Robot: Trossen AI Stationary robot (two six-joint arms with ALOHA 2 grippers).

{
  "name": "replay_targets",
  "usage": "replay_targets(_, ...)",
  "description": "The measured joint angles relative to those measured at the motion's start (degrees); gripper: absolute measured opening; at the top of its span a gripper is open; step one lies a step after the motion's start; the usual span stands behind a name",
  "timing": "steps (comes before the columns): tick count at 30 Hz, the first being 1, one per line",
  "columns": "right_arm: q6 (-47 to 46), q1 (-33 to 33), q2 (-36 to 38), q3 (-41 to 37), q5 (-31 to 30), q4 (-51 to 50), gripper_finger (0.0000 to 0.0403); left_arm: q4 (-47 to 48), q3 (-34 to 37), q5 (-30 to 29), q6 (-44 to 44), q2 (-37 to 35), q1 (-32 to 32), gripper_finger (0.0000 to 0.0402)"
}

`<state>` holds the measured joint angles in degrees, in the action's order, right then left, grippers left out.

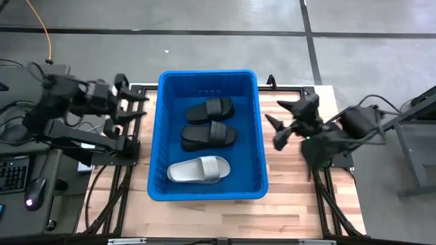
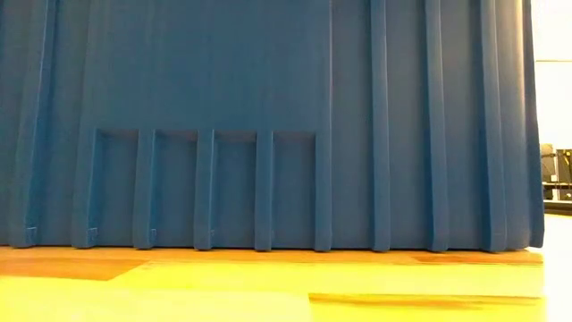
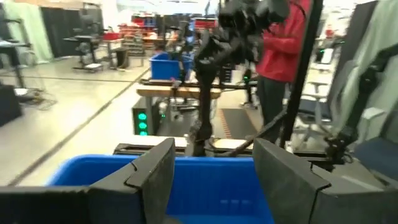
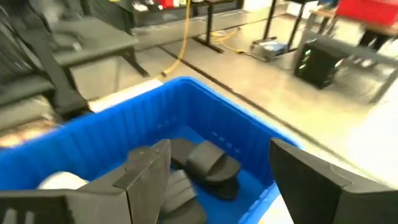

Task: Pick and place slides into bin
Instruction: Return to Home Position

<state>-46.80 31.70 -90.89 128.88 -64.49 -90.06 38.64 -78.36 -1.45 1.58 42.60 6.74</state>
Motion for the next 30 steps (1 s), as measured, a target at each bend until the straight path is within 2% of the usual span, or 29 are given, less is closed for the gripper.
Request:
replay_targets(2, -3.14, 1.40, 1.40, -0.77, 0.34, 0.05, 0.0261, -4.96, 6.41, 1.67, 0.38, -2.63, 0.00, 0.0207)
replay_targets(5, -2.78, 4.22, 3.24, -4.83, 1.79, 0.07, 0.0261, -10.83, 15.28, 3.99, 1.78, -7.02, 0.00, 0.0207)
replay_targets(9, -15.21, 9.71, 8.39, -17.34, -8.64, 0.17, 0.0261, -20.23, 25.33, 7.15, 5.46, -13.38, 0.00, 0.0207)
replay_targets(13, -31.29, 15.23, 15.26, -35.10, -13.75, 0.05, 0.0261, -23.47, 32.20, 8.43, 7.74, -18.78, 0.00, 0.0207)
replay_targets(18, -45.09, 19.79, 22.70, -51.50, -24.54, 0.19, 0.0261, -25.38, 35.38, 4.64, 9.21, -23.94, 0.00, 0.0207)
replay_targets(23, -47.29, 20.41, 28.11, -59.24, -24.50, 0.20, 0.0261, -23.51, 35.46, 1.56, 3.23, -25.87, 0.00, 0.0207)
replay_targets(26, -47.21, 20.29, 30.89, -62.77, -25.19, 0.10, 0.0261, -15.99, 35.44, 1.41, -1.54, -26.35, 0.00, 0.0207)
replay_targets(30, -48.98, 20.13, 35.26, -70.08, -25.41, 0.28, 0.0261, -9.89, 35.51, 0.93, -0.70, -26.47, 0.00, 0.0207)
